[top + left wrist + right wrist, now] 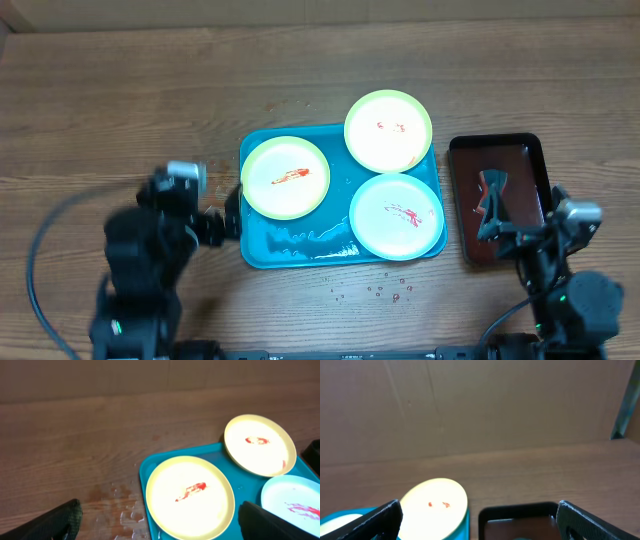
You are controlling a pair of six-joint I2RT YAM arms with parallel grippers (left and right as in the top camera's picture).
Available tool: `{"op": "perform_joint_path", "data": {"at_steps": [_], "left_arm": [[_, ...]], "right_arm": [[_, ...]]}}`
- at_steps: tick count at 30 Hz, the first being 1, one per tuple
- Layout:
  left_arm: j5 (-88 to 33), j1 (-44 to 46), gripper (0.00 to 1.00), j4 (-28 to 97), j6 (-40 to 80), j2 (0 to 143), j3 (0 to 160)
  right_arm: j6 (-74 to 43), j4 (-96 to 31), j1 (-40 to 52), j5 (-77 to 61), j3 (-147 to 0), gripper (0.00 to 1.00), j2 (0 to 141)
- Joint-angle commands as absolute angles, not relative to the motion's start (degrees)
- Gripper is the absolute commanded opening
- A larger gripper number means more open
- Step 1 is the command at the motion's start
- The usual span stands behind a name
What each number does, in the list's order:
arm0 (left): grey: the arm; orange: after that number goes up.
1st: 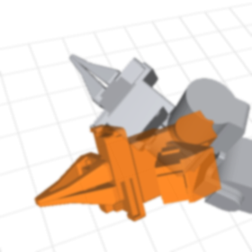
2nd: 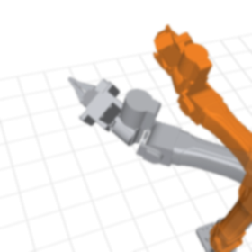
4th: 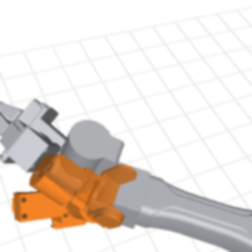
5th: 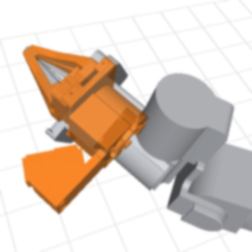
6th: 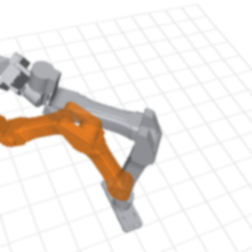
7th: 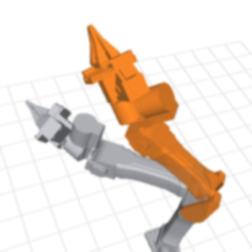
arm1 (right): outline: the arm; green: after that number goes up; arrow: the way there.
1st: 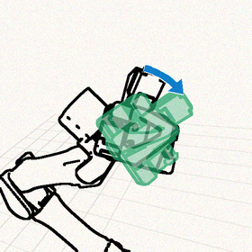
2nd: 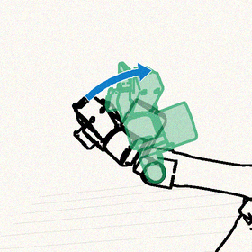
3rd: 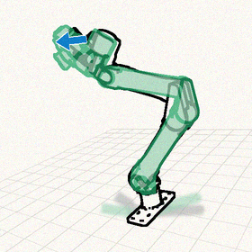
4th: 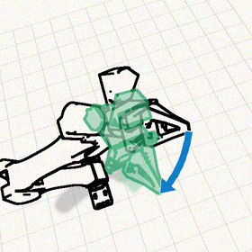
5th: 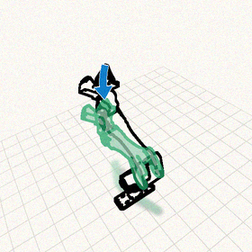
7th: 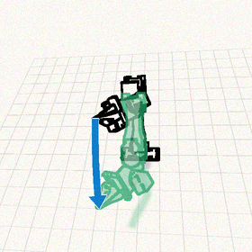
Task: Clean dirty plates on tray and stack at the side
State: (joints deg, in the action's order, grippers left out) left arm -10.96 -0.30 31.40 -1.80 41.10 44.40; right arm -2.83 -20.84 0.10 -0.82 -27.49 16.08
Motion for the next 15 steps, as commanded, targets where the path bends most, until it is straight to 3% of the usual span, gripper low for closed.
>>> {"op": "perform_joint_path", "data": {"at_steps": [1, 9, 15], "left_arm": [[-11.7, 0.1, 1.0, 38.7, -1.2, 52.5, 58.9], [-13.7, 0.0, 1.0, 57.0, -1.3, 72.5, 84.4], [-29.1, 0.0, 1.0, 59.5, -1.0, 78.9, 87.5]], "right_arm": [[-3.5, -26.7, 0.3, -1.6, -38.8, 1.0, 25.5], [-3.4, -44.6, 0.3, -1.7, -59.8, 1.0, 48.9], [-5.0, -51.6, 0.3, -5.0, -69.2, 1.0, 63.8]]}}
